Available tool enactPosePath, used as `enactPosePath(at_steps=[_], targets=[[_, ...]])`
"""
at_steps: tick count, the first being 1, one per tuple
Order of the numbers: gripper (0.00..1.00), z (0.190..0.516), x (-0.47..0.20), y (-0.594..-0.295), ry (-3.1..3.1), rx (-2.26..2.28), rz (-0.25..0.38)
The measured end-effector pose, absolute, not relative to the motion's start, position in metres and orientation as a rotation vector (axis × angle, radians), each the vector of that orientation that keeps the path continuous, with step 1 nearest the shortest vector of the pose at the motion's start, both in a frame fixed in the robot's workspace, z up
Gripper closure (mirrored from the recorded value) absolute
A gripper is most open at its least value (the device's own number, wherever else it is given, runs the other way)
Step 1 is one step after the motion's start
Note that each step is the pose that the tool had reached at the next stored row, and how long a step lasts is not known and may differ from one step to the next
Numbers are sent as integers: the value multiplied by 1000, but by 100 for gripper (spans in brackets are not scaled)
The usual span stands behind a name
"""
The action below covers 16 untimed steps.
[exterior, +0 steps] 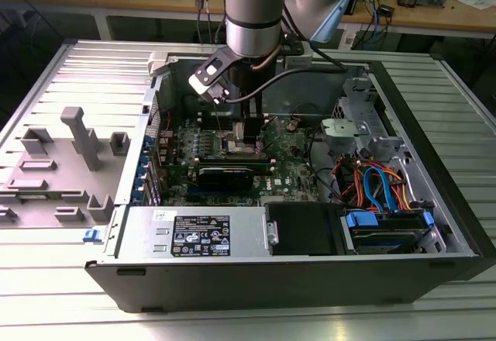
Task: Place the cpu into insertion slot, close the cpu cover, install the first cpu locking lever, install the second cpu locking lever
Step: 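Place the cpu into insertion slot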
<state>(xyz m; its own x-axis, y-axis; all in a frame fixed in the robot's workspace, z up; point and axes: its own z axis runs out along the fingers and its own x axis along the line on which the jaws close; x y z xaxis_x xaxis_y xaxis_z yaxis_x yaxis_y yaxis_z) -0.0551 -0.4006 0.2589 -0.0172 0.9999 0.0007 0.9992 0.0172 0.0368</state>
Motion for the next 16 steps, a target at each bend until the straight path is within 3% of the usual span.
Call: enactPosePath(at_steps=[16], targets=[[46, 255, -55, -400, 2222, 2185, 42]])
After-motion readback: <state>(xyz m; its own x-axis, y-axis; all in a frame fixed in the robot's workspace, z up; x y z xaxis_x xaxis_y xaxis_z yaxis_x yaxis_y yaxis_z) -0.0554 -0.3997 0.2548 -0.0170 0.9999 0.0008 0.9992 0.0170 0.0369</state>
